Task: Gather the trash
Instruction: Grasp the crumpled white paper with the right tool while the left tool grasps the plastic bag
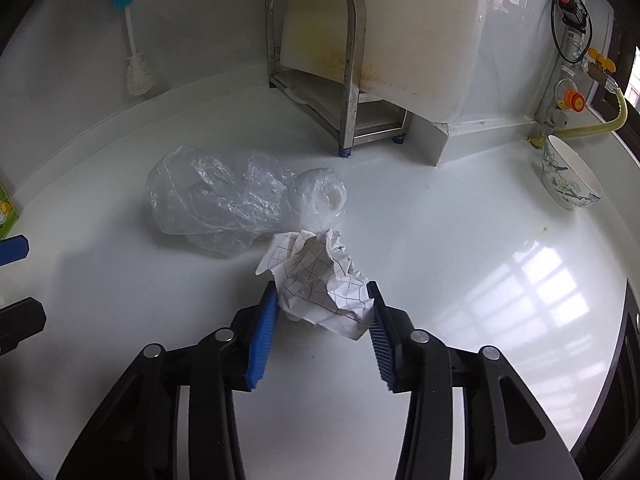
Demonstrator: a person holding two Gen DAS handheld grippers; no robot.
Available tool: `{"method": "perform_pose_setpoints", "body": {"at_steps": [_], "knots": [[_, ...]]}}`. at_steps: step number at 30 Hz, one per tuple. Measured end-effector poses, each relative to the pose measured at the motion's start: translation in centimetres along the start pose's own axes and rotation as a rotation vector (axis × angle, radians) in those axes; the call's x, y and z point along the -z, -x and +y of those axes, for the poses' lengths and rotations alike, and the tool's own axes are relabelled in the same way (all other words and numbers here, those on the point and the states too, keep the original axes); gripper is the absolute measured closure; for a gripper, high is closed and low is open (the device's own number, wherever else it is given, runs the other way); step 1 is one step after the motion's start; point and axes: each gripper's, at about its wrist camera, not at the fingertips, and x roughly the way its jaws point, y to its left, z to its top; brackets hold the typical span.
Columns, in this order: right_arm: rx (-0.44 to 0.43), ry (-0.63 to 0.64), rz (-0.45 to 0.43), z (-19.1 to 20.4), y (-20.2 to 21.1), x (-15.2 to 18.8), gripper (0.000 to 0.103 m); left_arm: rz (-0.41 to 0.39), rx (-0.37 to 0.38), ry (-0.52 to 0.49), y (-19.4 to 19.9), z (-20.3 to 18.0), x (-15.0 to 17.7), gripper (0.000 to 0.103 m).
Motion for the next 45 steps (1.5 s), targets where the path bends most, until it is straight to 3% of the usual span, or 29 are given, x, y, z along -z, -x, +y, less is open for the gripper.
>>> {"method": "perform_pose_setpoints", "body": {"at_steps": [8,21,35,38,40,41,45], "knots": [[-0.034,-0.099,-0.005,-1.7,1.1,0.8,0.077,-0.039,0.034,-0.078,-1.0,-1.9,-1.5,0.007],[-0.011,-0.285,-0.042,-5.9,4.3,3.0,0.078,-0.079,0.126,-0.205,-4.6,-4.8,-5.1,0.007],[-0.002,-0.359,-0.064,-6.9,6.1,4.5,0.078,-0.049,0.101,-0.215,-10.9,-6.7,-7.5,0.007],[-0.001,-0.358,-0.062,-6.7,6.2,4.6,0.078,-0.029,0.075,-0.211,-12.2,-6.9,-7.7,0.016],[0.0,-0.356,-0.061,-6.6,6.3,4.8,0.078,-0.004,0.084,-0.203,-12.8,-6.9,-7.8,0.037],[0.001,-0.358,-0.06,-6.6,6.3,4.8,0.078,-0.012,0.073,-0.206,-12.8,-7.0,-7.8,0.037],[0.0,-0.364,-0.057,-6.7,6.4,5.0,0.078,-0.015,0.063,-0.225,-12.7,-7.5,-7.7,0.061]]}}
